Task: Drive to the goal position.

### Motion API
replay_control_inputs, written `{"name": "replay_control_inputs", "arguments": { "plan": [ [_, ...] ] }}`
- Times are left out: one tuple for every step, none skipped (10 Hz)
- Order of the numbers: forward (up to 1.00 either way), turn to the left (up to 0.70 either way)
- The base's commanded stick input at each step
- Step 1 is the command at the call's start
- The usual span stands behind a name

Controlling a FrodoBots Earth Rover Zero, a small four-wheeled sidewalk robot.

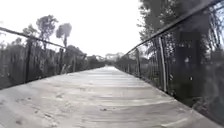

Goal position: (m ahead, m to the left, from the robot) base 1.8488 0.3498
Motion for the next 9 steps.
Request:
{"name": "replay_control_inputs", "arguments": {
  "plan": [
    [0.70,0.00],
    [0.70,0.00],
    [0.70,0.00],
    [0.70,0.00],
    [0.70,0.00],
    [0.70,0.00],
    [0.70,0.00],
    [0.70,0.01],
    [0.70,0.03]
  ]
}}
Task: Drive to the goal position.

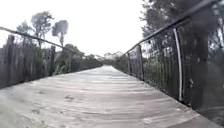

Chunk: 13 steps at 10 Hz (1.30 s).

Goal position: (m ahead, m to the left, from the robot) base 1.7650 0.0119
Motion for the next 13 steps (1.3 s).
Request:
{"name": "replay_control_inputs", "arguments": {
  "plan": [
    [0.70,0.05],
    [0.70,0.23],
    [0.70,0.11],
    [0.70,0.06],
    [0.70,0.03],
    [0.70,0.03],
    [0.70,0.03],
    [0.70,0.03],
    [0.70,0.03],
    [0.70,0.03],
    [0.70,0.03],
    [0.70,0.03],
    [0.70,0.03]
  ]
}}
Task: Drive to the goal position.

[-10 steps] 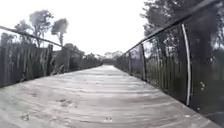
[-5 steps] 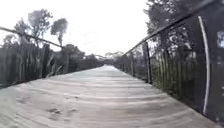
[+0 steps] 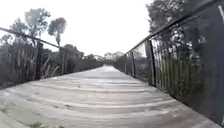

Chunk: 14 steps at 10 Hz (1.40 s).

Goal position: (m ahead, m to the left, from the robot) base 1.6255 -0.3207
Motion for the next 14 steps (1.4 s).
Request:
{"name": "replay_control_inputs", "arguments": {
  "plan": [
    [0.70,0.03],
    [0.70,0.03],
    [0.70,0.03],
    [0.70,0.03],
    [0.70,0.03],
    [0.70,0.03],
    [0.70,0.03],
    [0.70,0.02],
    [0.70,0.02],
    [0.70,0.02],
    [0.70,0.05],
    [0.70,0.15],
    [0.70,0.25],
    [0.70,0.34]
  ]
}}
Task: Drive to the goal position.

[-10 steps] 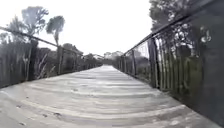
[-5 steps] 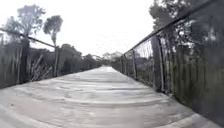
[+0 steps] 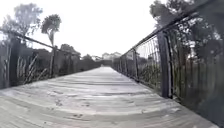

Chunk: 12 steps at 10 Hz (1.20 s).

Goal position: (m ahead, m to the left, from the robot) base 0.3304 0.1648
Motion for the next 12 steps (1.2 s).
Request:
{"name": "replay_control_inputs", "arguments": {
  "plan": [
    [0.70,0.35],
    [0.70,0.35],
    [0.70,0.05],
    [0.70,0.03],
    [0.70,0.02],
    [0.70,0.02],
    [0.70,0.02],
    [0.70,0.02],
    [0.70,0.02],
    [0.70,0.02],
    [0.70,0.02],
    [0.70,0.02]
  ]
}}
